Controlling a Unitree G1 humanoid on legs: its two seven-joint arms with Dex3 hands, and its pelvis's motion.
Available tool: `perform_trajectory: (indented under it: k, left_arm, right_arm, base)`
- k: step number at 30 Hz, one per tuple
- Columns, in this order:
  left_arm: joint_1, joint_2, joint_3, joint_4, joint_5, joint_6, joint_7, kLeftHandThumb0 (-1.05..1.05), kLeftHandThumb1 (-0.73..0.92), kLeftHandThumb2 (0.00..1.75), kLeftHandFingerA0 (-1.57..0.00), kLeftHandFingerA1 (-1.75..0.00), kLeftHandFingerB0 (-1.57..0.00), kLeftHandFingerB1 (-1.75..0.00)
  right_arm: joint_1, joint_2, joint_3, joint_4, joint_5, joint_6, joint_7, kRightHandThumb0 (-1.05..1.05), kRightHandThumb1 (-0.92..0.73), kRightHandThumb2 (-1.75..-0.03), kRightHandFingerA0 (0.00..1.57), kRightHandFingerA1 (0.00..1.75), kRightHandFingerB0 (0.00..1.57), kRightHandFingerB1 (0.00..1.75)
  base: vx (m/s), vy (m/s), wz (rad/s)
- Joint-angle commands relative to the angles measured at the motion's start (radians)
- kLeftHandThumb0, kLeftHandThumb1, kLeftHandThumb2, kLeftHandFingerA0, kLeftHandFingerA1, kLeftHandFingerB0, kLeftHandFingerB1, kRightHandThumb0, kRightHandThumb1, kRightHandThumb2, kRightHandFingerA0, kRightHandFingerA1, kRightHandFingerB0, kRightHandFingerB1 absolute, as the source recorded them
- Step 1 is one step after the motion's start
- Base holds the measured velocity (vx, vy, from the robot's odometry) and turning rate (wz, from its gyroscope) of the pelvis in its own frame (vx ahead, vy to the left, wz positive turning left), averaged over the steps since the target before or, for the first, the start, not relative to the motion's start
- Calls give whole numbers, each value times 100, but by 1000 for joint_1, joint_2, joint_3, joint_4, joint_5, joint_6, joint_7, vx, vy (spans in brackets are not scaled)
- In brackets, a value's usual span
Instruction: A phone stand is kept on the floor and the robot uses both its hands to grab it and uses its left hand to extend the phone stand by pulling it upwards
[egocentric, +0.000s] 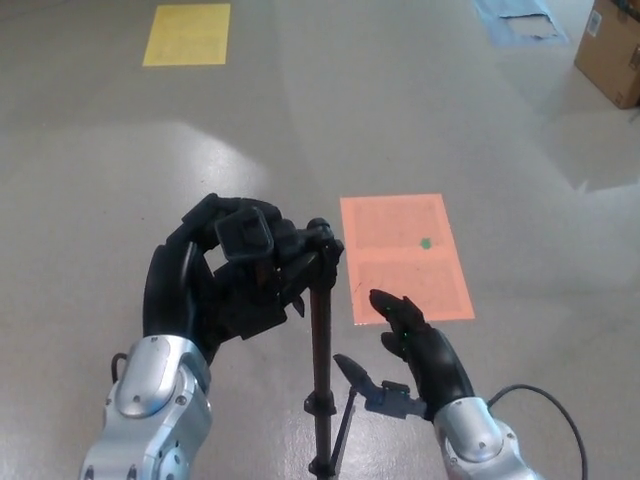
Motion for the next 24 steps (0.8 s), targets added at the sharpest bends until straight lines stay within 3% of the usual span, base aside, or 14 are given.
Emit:
perform_trajectory:
  k: [1,2,3,6,7,9,10,12,17,18,21,22,23,24]
  left_arm:
    - [26,0,5,-6,7,32,31,-17,71,55,-72,-175,-57,-175]
    - [27,0,5,-6,7,32,31,-17,71,55,-72,-175,-57,-175]
    - [21,-2,5,-3,8,31,33,-16,69,56,-74,-175,-58,-175]
    - [12,-6,5,2,8,28,37,-16,69,56,-74,-175,-58,-175]
    - [14,-7,-4,-9,19,39,45,-18,68,56,-76,-175,-61,-175]
    - [15,-8,-9,-15,23,44,50,-18,68,56,-76,-175,-61,-175]
    - [17,-12,-14,-11,21,38,47,-19,66,55,-78,-175,-60,-175]
    - [17,-32,-16,-2,-3,27,39,-17,68,56,-74,-175,-58,-175]
    - [10,-34,-18,1,-5,29,42,-17,68,55,-74,-175,-57,-175]
    - [14,-24,-24,1,8,19,40,-18,67,55,-75,-175,-58,-175]
    - [15,-19,-28,1,13,14,41,-18,67,55,-75,-175,-58,-175]
    - [18,-16,-31,0,20,15,44,-20,66,54,-74,-175,-61,-175]
    - [19,-15,-32,0,22,16,46,-20,66,54,-74,-175,-61,-175]
    - [20,-17,-25,-8,10,31,46,-19,68,54,-73,-175,-61,-175]
  right_arm:
    - [-38,27,-14,61,42,-44,25,-85,-45,-89,7,65,5,32]
    - [-41,27,-15,66,43,-48,25,-85,-45,-89,7,65,5,32]
    - [-45,35,-10,71,39,-50,26,-75,-59,-58,8,70,3,33]
    - [-52,47,0,80,34,-55,28,-75,-59,-58,8,70,3,33]
    - [-74,66,26,99,3,-18,-4,-58,-58,-62,5,64,0,37]
    - [-87,73,42,113,-6,-4,-20,-58,-58,-62,5,64,0,37]
    - [-89,82,51,128,-9,-23,-19,-53,-51,-72,30,90,17,54]
    - [-87,98,89,157,-35,-74,-32,-48,-50,-78,35,102,13,46]
    - [-90,100,127,175,-40,-106,-66,-54,-52,-71,33,95,26,60]
    - [-96,111,145,187,-55,-70,-81,-40,-38,-96,44,77,34,66]
    - [-100,115,160,195,-57,-57,-93,-40,-38,-96,44,77,34,66]
    - [-56,136,127,188,-21,-108,-140,-35,-52,-86,112,175,91,175]
    - [-37,145,113,186,-5,-130,-161,-35,-52,-86,112,175,91,175]
    - [-26,142,122,184,-21,-136,-189,-14,-45,-129,144,175,121,175]
  base:
    - [0,0,0]
    - [0,0,0]
    - [0,0,0]
    - [0,0,0]
    - [0,0,0]
    - [0,0,0]
    - [0,0,0]
    - [0,0,0]
    - [0,0,0]
    - [0,0,0]
    - [0,0,0]
    - [0,0,0]
    - [0,0,0]
    - [0,0,0]
